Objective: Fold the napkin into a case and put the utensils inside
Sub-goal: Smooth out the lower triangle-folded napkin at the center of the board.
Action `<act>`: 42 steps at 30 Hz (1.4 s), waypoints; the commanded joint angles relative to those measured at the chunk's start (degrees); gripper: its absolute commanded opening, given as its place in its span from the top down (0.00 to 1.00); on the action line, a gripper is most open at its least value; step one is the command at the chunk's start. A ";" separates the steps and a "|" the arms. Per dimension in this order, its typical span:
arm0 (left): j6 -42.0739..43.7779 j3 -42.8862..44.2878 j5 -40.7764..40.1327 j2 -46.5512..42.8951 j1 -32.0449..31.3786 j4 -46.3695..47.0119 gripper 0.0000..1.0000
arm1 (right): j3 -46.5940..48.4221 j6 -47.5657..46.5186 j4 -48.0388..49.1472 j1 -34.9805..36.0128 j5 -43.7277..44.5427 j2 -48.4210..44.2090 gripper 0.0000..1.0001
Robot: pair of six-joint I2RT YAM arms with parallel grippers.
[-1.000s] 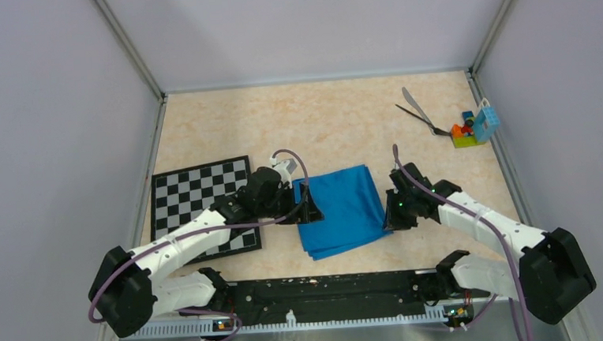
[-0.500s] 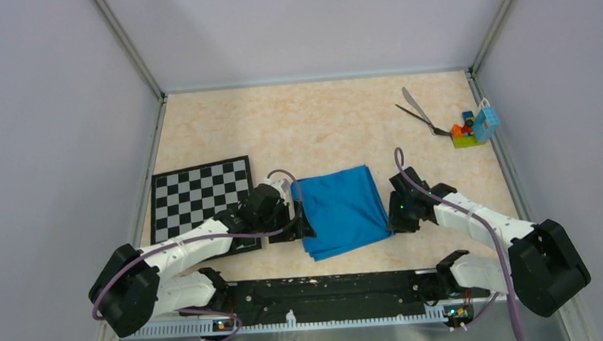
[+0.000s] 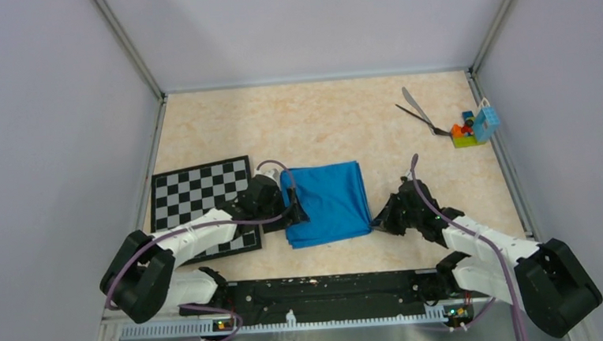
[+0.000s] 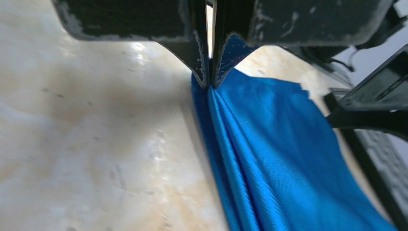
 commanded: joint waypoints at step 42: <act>-3.51 -0.77 0.33 -3.60 -6.61 -8.13 0.31 | 7.11 -17.55 -7.35 -0.03 -0.73 3.87 0.90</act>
